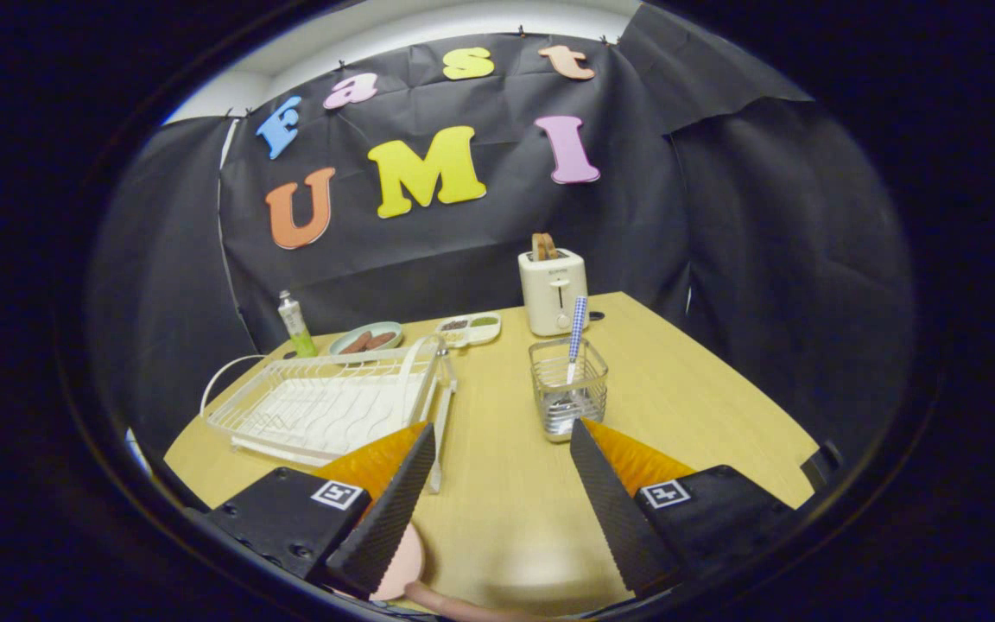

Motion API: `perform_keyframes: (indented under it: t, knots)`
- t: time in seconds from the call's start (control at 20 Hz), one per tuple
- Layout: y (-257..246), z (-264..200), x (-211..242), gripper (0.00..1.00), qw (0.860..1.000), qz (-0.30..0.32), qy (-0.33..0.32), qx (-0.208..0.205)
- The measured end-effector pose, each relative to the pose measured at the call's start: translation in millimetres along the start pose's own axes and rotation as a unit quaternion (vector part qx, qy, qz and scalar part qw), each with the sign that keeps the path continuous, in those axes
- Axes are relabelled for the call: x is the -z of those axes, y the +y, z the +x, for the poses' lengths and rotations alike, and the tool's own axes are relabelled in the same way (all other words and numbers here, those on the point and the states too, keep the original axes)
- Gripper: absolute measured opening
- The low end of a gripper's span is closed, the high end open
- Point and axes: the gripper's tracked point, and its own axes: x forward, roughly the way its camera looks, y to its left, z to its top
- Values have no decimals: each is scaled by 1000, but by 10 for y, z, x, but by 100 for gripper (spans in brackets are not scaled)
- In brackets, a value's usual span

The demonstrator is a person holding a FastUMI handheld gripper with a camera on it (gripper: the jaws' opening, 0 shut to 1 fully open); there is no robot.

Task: Take the plate from the dish rack, then take the spoon from the basket and place it into the plate.

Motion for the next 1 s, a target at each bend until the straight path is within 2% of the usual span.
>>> perform_keyframes:
  t: [0.3, 0.4, 0.55, 0.6, 0.7, 0.8, 0.9, 1.0]
  knots:
    - [-501, 814, -405, 100, 999, -15, 12, 44]
    - [-460, 1065, -537, 100, 1000, -10, 11, 24]
    - [-569, 1374, -641, 100, 999, 5, 27, 35]
    - [-543, 1437, -689, 100, 999, 11, 28, 24]
    - [-625, 1617, -710, 97, 999, 14, 37, 31]
    - [-675, 1750, -696, 92, 998, 14, 50, 37]
    - [-701, 1845, -723, 84, 998, 15, 49, 39]
    - [-634, 1903, -677, 57, 998, 9, 61, 24]
